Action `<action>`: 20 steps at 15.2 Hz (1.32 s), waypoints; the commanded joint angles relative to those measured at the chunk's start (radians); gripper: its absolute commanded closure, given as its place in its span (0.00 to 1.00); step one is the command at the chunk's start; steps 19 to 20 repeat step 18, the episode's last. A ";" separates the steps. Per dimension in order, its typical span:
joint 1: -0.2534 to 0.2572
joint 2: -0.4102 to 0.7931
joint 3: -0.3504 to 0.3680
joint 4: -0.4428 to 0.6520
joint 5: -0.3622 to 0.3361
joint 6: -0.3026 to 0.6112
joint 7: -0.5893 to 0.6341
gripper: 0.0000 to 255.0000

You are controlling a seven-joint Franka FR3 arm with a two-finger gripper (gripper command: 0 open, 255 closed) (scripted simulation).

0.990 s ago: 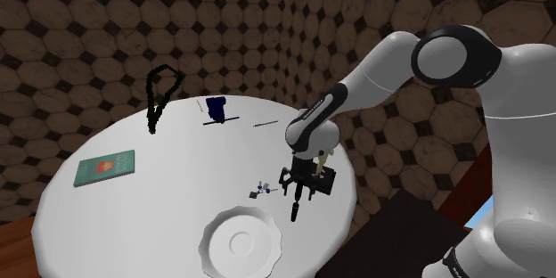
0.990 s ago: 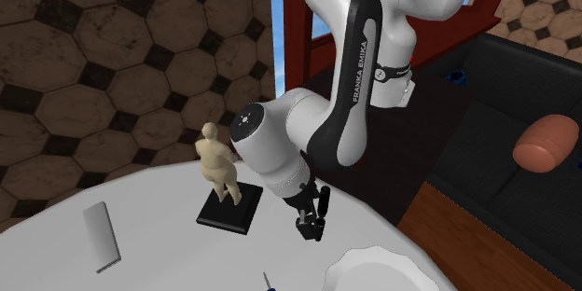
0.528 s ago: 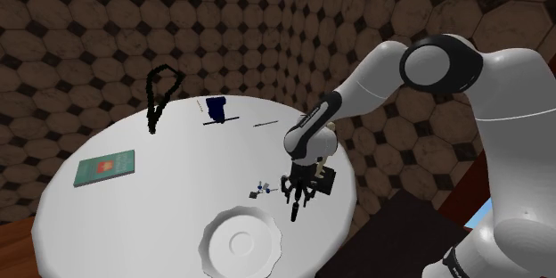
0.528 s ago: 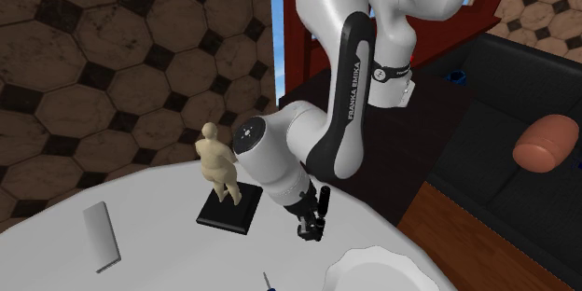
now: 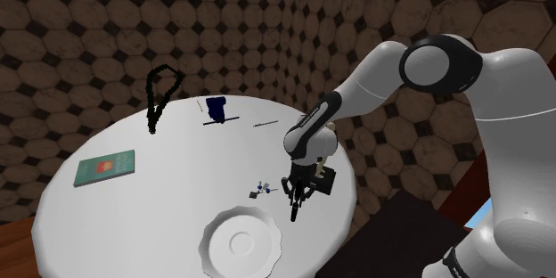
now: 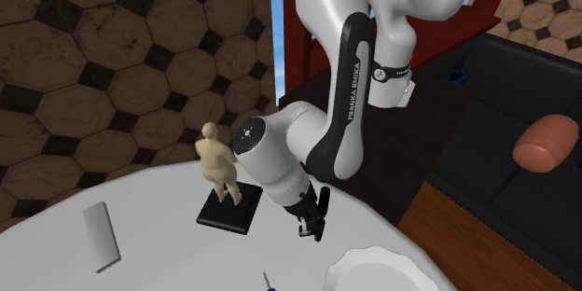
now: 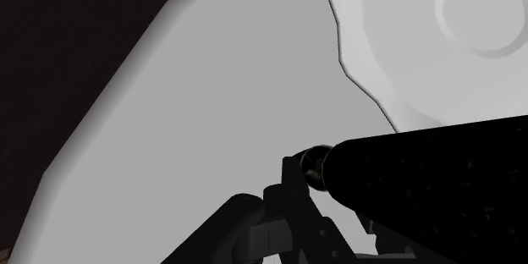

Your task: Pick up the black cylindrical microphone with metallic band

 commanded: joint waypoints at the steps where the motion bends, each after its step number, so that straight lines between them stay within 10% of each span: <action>1: -0.001 -0.001 -0.001 -0.002 0.000 -0.001 0.000 1.00; 20: -0.004 -0.201 -0.003 -0.065 -0.012 -0.134 0.043 1.00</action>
